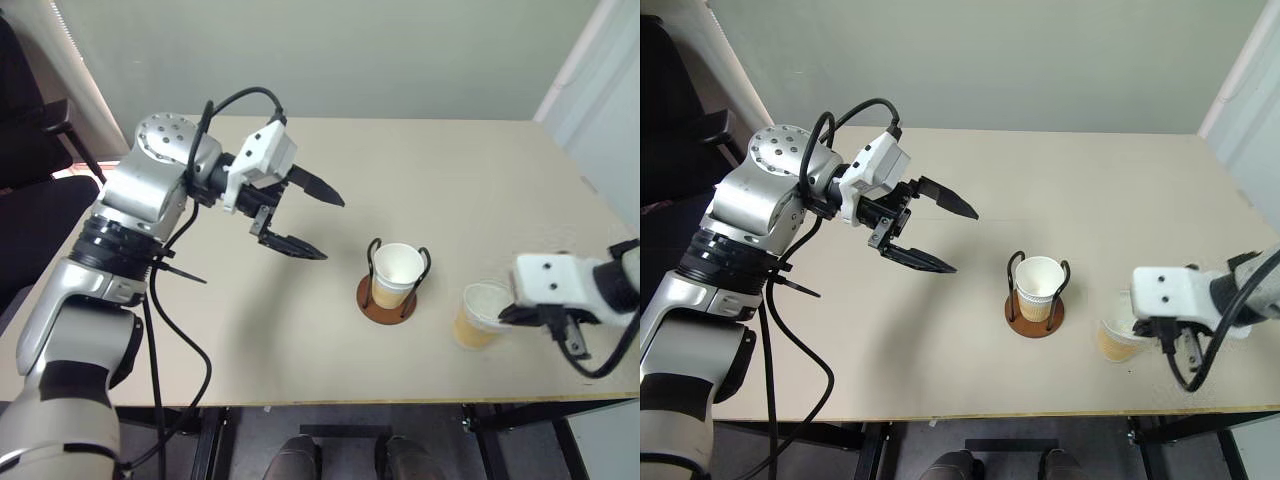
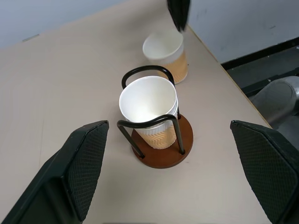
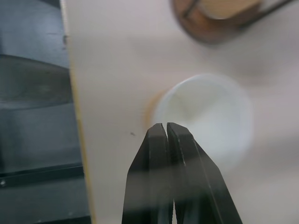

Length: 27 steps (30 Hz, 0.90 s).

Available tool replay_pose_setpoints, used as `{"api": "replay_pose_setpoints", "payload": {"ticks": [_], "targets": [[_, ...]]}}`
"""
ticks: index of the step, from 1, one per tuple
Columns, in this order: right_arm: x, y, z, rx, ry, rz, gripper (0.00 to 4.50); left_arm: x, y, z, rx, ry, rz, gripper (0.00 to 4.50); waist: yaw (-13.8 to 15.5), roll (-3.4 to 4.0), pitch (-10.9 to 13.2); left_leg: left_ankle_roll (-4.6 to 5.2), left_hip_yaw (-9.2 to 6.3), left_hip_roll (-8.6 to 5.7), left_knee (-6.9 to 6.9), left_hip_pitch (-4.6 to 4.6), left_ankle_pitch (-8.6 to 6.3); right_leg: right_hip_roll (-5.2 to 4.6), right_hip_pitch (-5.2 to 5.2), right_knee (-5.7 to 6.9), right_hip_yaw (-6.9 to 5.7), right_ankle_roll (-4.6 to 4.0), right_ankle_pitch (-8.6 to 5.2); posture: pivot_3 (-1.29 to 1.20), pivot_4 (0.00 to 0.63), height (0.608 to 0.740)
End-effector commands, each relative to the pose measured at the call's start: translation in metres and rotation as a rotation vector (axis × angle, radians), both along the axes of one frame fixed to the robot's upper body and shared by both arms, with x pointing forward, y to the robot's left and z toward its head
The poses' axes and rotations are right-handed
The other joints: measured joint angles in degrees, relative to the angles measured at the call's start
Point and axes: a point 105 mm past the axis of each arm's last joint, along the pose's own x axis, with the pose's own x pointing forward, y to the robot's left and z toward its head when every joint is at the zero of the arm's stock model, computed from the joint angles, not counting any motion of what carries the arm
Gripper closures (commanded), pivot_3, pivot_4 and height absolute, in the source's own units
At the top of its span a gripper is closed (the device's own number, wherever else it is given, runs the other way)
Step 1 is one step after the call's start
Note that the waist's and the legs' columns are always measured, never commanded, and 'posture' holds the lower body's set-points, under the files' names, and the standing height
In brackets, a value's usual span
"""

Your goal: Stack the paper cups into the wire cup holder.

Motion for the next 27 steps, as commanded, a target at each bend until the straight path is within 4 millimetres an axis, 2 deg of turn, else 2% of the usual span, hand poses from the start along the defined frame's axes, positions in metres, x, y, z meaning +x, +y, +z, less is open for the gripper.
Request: {"api": "replay_pose_setpoints", "payload": {"ticks": [1,3,5,7,11,14,20,27], "targets": [[0.007,-0.003,0.049,0.029,-0.141,0.003,4.43,-0.005,0.005,0.011,-0.004,-0.036,-0.020,0.00,0.0,0.00,0.0,0.00,0.00,0.00,-0.01,0.00,0.00,0.00,-0.02,0.00,0.00,-0.01,-0.01,0.00,0.150,0.740],[0.009,-0.003,0.071,0.041,-0.197,0.010,4.43,-0.004,0.005,0.010,-0.002,-0.036,-0.019,0.00,-0.1,0.01,0.0,0.00,0.01,0.00,-0.02,-0.01,0.00,0.00,-0.06,0.02,0.00,-0.02,-0.01,0.00,0.150,0.740],[0.009,-0.002,0.079,0.045,-0.203,0.023,4.43,-0.004,0.005,0.010,-0.001,-0.037,-0.018,0.00,0.0,-0.01,0.0,0.00,-0.02,0.01,-0.08,-0.02,0.00,0.01,-0.08,0.02,-0.02,-0.06,-0.04,0.00,0.150,0.740],[0.003,0.002,0.075,0.025,-0.164,0.050,4.43,-0.003,0.004,0.011,-0.004,-0.037,-0.019,0.00,0.0,-0.04,0.0,0.01,-0.10,0.02,-0.09,-0.02,-0.01,0.02,-0.06,-0.01,-0.08,-0.11,-0.07,0.00,0.150,0.740],[-0.003,0.008,0.048,0.021,-0.078,0.065,4.43,-0.003,0.002,0.011,-0.007,-0.035,-0.023,0.00,0.0,-0.03,0.0,-0.01,-0.12,0.01,-0.08,-0.13,-0.03,0.01,-0.10,-0.08,-0.10,-0.13,-0.08,0.00,0.150,0.740],[-0.006,0.008,0.034,0.023,-0.045,0.058,3.87,-0.002,0.002,0.010,-0.005,-0.034,-0.022,0.00,0.1,-0.03,0.0,-0.02,-0.11,0.01,-0.07,-0.16,-0.03,0.01,-0.12,-0.10,-0.10,-0.12,-0.08,0.00,0.150,0.740],[-0.008,0.013,0.014,0.008,-0.024,0.071,1.84,-0.004,0.002,0.012,0.000,-0.038,-0.026,0.00,0.0,-0.03,0.0,-0.03,-0.10,0.01,-0.05,-0.12,-0.02,0.00,-0.11,-0.01,-0.09,-0.12,-0.07,0.00,0.150,0.740],[-0.007,0.005,-0.010,-0.037,0.018,0.062,1.84,-0.006,0.003,0.013,0.008,-0.040,-0.030,0.00,0.0,-0.03,0.0,-0.02,-0.10,0.01,-0.04,-0.12,-0.03,0.00,-0.11,-0.01,-0.09,-0.10,-0.06,0.00,0.150,0.740]]}}
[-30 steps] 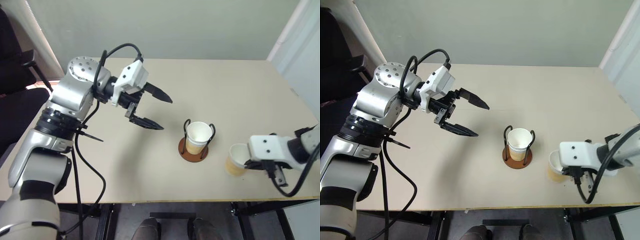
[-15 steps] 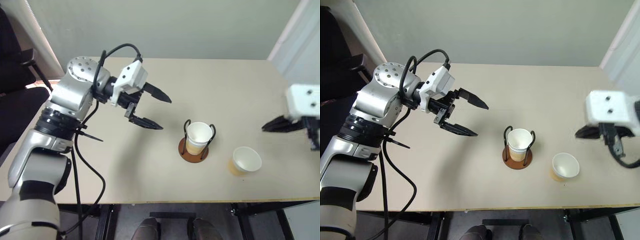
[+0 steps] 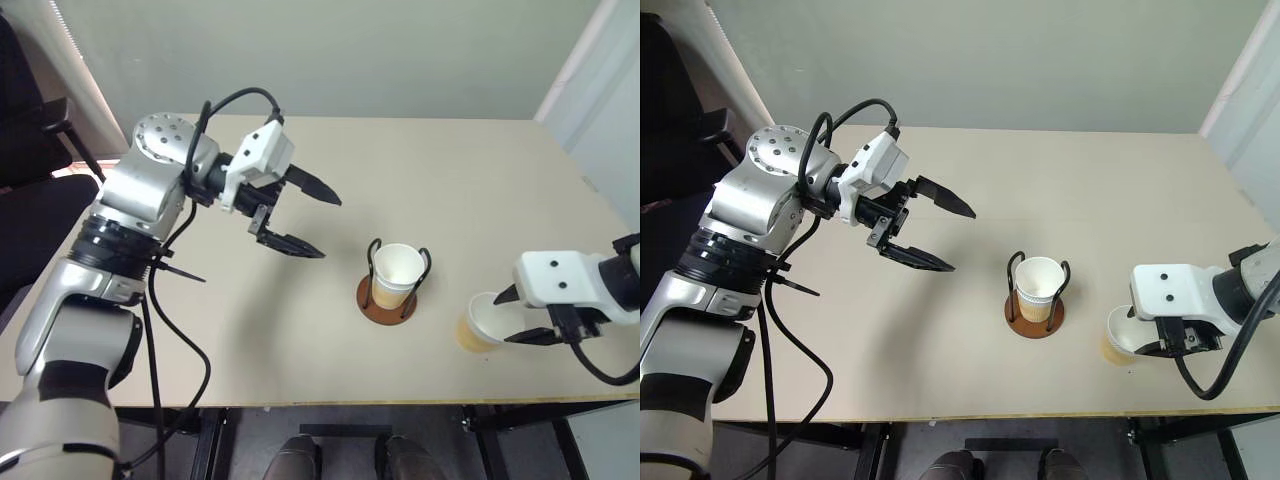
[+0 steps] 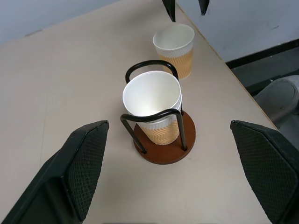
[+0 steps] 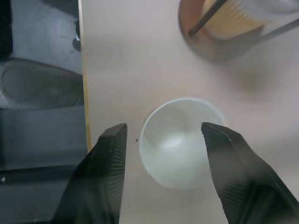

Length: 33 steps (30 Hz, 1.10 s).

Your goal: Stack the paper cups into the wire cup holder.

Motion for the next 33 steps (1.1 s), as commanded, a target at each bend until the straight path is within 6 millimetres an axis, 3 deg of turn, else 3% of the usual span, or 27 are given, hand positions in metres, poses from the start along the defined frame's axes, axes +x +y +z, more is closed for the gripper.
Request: {"api": "replay_pose_setpoints", "payload": {"ticks": [1,15,18,24,28,33], "targets": [[0.004,-0.003,-0.002,-0.029,-0.033,0.007,1.84,-0.009,0.000,0.014,0.008,-0.043,-0.046,0.00,0.0,0.00,0.0,0.00,0.00,0.00,0.00,0.00,0.00,0.00,0.00,0.00,0.00,0.00,0.00,0.00,0.150,0.740],[0.004,0.010,-0.040,-0.057,0.011,0.077,1.84,-0.008,-0.001,0.016,0.014,-0.047,-0.042,0.00,0.0,0.00,0.0,0.01,0.00,0.00,0.00,0.01,0.00,0.00,0.00,0.00,0.00,0.02,0.01,0.00,0.150,0.740],[0.006,0.014,-0.044,-0.051,0.015,0.085,2.46,-0.008,-0.001,0.016,0.014,-0.048,-0.043,0.00,0.0,0.00,0.0,0.01,0.00,0.00,0.00,0.01,0.00,0.00,0.00,0.01,0.00,0.03,0.02,0.00,0.150,0.740],[0.008,0.016,-0.049,-0.050,0.013,0.086,4.47,-0.008,0.000,0.015,0.017,-0.049,-0.041,0.00,0.0,-0.01,0.0,0.01,0.00,0.00,0.01,0.01,0.00,0.00,0.00,0.01,-0.01,0.03,0.02,0.00,0.150,0.740],[0.006,0.014,-0.040,-0.050,0.002,0.072,4.47,-0.008,0.000,0.016,0.015,-0.051,-0.039,0.00,0.0,0.00,0.0,0.00,-0.01,0.01,0.00,0.01,0.00,0.00,0.00,0.01,-0.01,0.03,0.02,0.00,0.150,0.740],[0.008,0.003,-0.007,-0.050,-0.043,0.023,4.47,-0.009,0.003,0.014,0.017,-0.051,-0.037,0.00,0.0,0.00,0.0,0.00,0.00,0.00,-0.01,0.00,0.00,0.00,0.00,-0.01,0.00,0.02,0.02,0.00,0.150,0.740]]}}
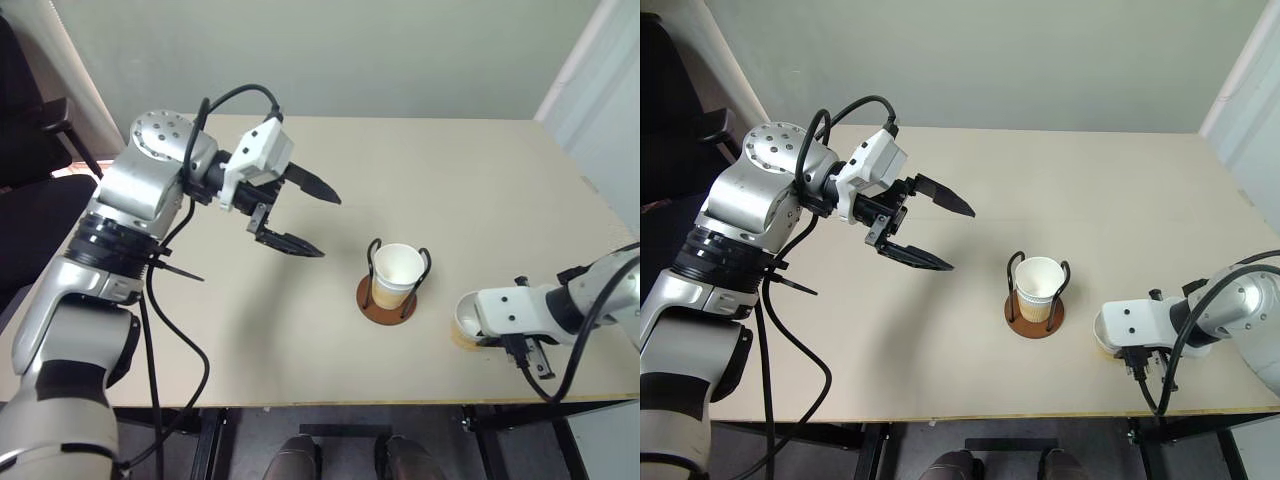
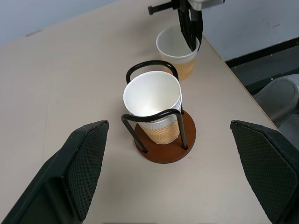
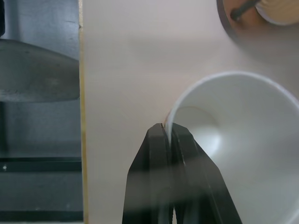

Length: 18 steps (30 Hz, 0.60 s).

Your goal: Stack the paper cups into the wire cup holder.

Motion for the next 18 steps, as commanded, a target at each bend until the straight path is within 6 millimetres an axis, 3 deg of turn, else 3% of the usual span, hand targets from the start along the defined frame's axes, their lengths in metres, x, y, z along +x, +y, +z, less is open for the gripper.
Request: {"api": "replay_pose_setpoints", "payload": {"ticks": [1,6,10,13,18], "targets": [[0.001,-0.007,0.044,0.007,-0.088,-0.023,4.47,-0.008,0.002,0.011,0.013,-0.042,-0.038,0.00,0.0,0.01,0.0,0.00,0.00,0.00,0.00,0.00,0.00,0.00,0.00,0.00,0.00,0.00,0.00,0.00,0.150,0.740],[0.002,-0.008,0.101,0.061,-0.183,-0.020,4.47,-0.009,0.005,0.009,0.021,-0.038,-0.035,0.00,-0.1,0.01,0.0,-0.01,-0.01,0.01,-0.06,0.00,0.00,0.02,-0.03,-0.02,0.01,-0.08,-0.05,0.00,0.150,0.740],[0.007,0.010,0.135,0.122,-0.263,0.073,4.47,-0.009,0.004,0.008,0.022,-0.035,-0.041,0.00,-0.3,0.01,0.0,0.00,0.00,0.01,-0.06,-0.01,0.00,0.02,-0.08,0.00,0.01,-0.09,-0.05,0.00,0.150,0.740],[0.011,0.030,0.143,0.140,-0.255,0.170,4.47,-0.009,0.003,0.007,0.023,-0.035,-0.046,0.00,-0.5,0.01,0.0,0.00,-0.02,0.02,-0.04,0.00,0.00,0.03,-0.09,0.03,0.00,-0.09,-0.05,0.00,0.150,0.740],[0.019,0.058,0.133,0.143,-0.207,0.283,4.47,-0.009,0.002,0.007,0.027,-0.037,-0.051,0.00,-0.6,0.01,0.0,-0.02,-0.06,0.03,-0.04,-0.01,0.02,0.04,-0.14,0.08,-0.05,-0.14,-0.06,0.00,0.150,0.740]]}}
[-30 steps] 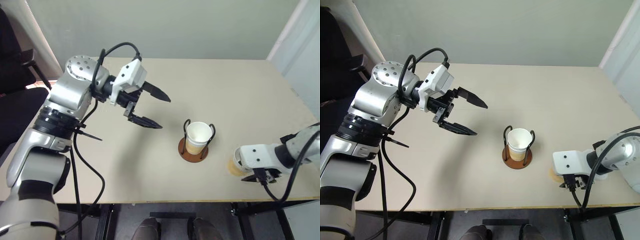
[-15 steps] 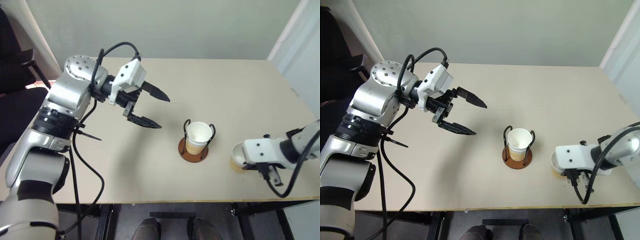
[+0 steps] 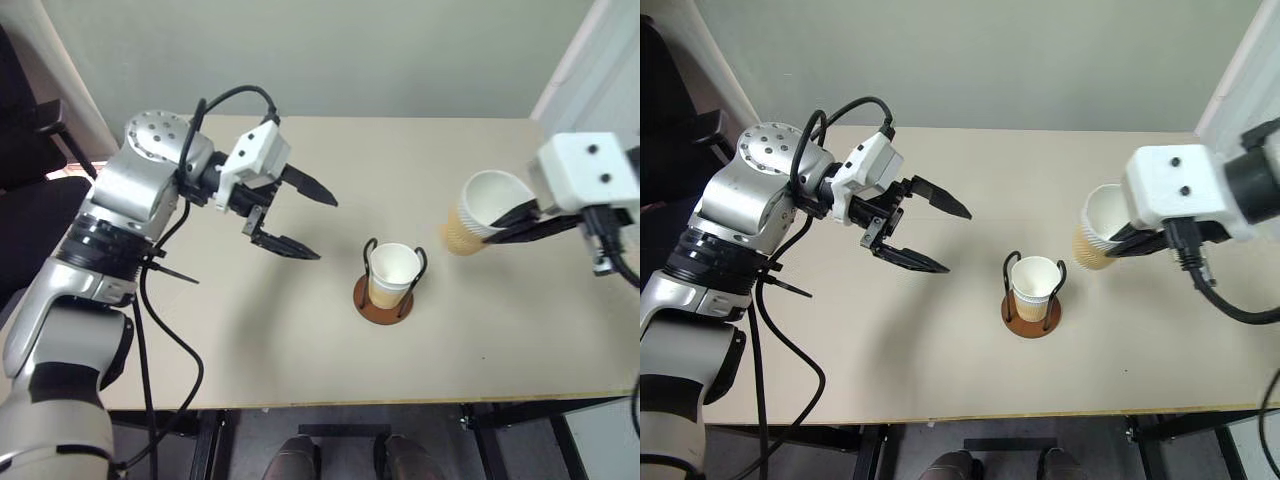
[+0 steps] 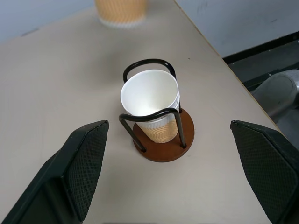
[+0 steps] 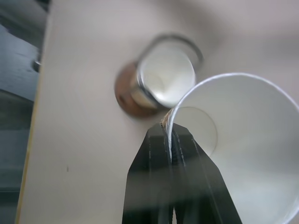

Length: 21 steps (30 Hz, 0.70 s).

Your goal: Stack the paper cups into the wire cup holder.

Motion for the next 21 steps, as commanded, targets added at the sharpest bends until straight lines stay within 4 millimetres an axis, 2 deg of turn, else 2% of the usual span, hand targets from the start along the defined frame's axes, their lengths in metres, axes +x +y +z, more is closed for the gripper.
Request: {"api": "replay_pose_setpoints", "payload": {"ticks": [1,5,15,17,21], "targets": [[0.005,0.011,-0.002,-0.020,-0.003,0.048,4.47,-0.007,-0.001,0.009,0.006,-0.033,-0.047,0.00,0.0,0.00,0.0,0.00,-0.02,0.00,0.00,-0.01,0.00,0.00,0.00,-0.01,0.00,0.00,0.00,0.00,0.150,0.740],[0.015,0.016,-0.015,-0.056,0.009,0.080,4.47,-0.009,0.000,0.010,0.011,-0.036,-0.048,0.00,0.1,0.00,0.0,0.00,-0.04,0.00,-0.01,-0.08,0.00,-0.02,-0.04,-0.05,-0.02,-0.01,-0.01,0.00,0.150,0.740],[0.029,0.030,-0.028,-0.080,0.003,0.143,4.47,-0.009,0.002,0.010,0.017,-0.040,-0.036,0.00,-0.2,0.00,0.0,-0.08,-0.04,0.01,-0.01,-0.04,0.05,-0.03,-0.05,0.02,-0.05,-0.17,0.00,0.00,0.150,0.740],[0.029,0.034,-0.024,-0.075,-0.013,0.160,4.47,-0.009,0.002,0.010,0.017,-0.039,-0.036,0.00,-0.3,0.00,0.0,-0.10,-0.04,0.01,0.00,-0.03,0.06,-0.03,-0.05,0.02,-0.05,-0.21,0.02,0.00,0.150,0.740],[0.028,0.041,0.003,-0.071,-0.086,0.184,4.47,-0.009,0.002,0.010,0.018,-0.039,-0.036,0.00,-0.4,0.03,0.0,-0.13,-0.03,0.01,-0.03,-0.07,0.08,-0.03,-0.14,0.05,-0.05,-0.26,0.02,0.00,0.150,0.740]]}}
